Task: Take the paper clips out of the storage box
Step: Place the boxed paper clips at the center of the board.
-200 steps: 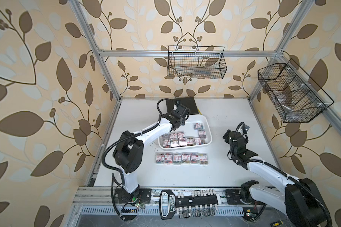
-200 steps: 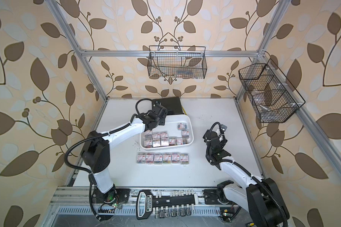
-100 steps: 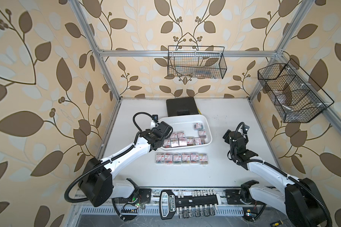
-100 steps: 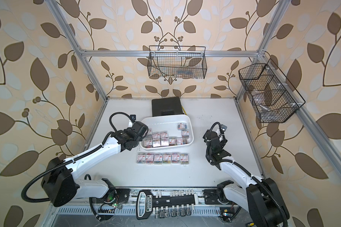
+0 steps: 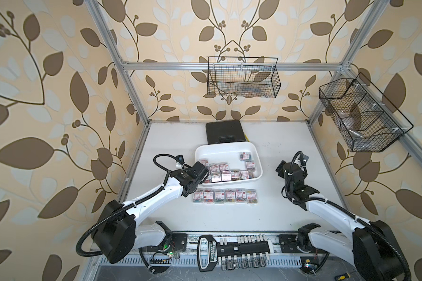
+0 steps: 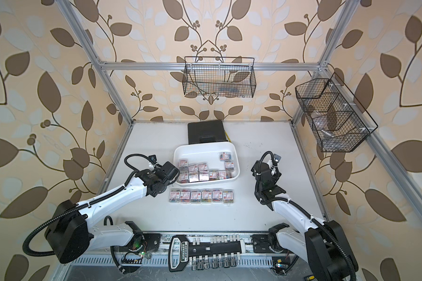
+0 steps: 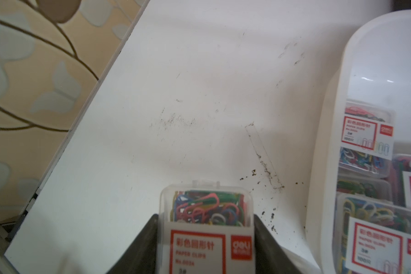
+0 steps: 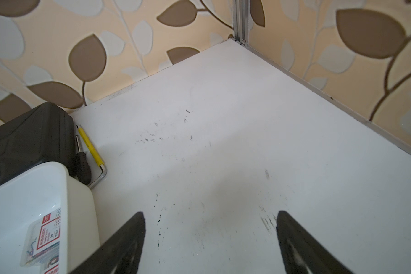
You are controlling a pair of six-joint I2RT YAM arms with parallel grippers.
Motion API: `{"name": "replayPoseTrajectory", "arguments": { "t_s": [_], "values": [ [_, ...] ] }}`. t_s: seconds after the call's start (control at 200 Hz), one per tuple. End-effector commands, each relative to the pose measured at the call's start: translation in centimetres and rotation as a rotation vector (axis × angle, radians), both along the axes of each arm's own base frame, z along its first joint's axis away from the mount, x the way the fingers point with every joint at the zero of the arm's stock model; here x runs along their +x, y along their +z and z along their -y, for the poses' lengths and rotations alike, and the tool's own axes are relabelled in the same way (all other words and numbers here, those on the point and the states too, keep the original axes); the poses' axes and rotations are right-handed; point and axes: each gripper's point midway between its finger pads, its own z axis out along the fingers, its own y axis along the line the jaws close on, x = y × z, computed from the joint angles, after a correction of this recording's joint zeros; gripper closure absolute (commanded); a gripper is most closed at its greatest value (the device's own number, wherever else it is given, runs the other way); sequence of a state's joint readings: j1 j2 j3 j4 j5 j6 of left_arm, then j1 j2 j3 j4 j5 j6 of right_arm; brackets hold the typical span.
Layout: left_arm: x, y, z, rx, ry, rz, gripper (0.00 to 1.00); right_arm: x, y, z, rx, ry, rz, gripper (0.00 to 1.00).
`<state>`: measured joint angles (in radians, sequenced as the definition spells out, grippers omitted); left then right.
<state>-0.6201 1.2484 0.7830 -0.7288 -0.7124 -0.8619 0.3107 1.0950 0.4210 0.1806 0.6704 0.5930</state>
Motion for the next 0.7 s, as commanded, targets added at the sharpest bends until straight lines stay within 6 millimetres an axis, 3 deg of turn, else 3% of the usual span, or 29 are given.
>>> {"name": "replayPoseTrajectory", "arguments": {
  "t_s": [0.0,0.14,0.36,0.585,0.695],
  "values": [
    [-1.6,-2.3,-0.9,-0.053,0.105,-0.015,0.69,0.1,1.0,0.0,-0.011,-0.001,0.021,0.13],
    [-2.5,-5.2,-0.7,-0.095,0.119,-0.050,0.69,0.0,1.0,-0.1,-0.005,0.010,0.025,0.13],
    [-3.1,-6.6,-0.5,-0.098,0.126,-0.090,0.69,-0.6,0.9,0.3,0.021,0.009,0.044,0.12],
    [-2.7,-8.2,1.3,-0.166,0.077,-0.092,0.67,-0.4,0.7,0.5,0.035,0.008,0.041,0.11],
    [-3.2,-9.1,0.8,-0.132,0.103,-0.118,0.64,-0.4,0.7,0.6,0.039,0.009,0.038,0.12]
  ]
}}
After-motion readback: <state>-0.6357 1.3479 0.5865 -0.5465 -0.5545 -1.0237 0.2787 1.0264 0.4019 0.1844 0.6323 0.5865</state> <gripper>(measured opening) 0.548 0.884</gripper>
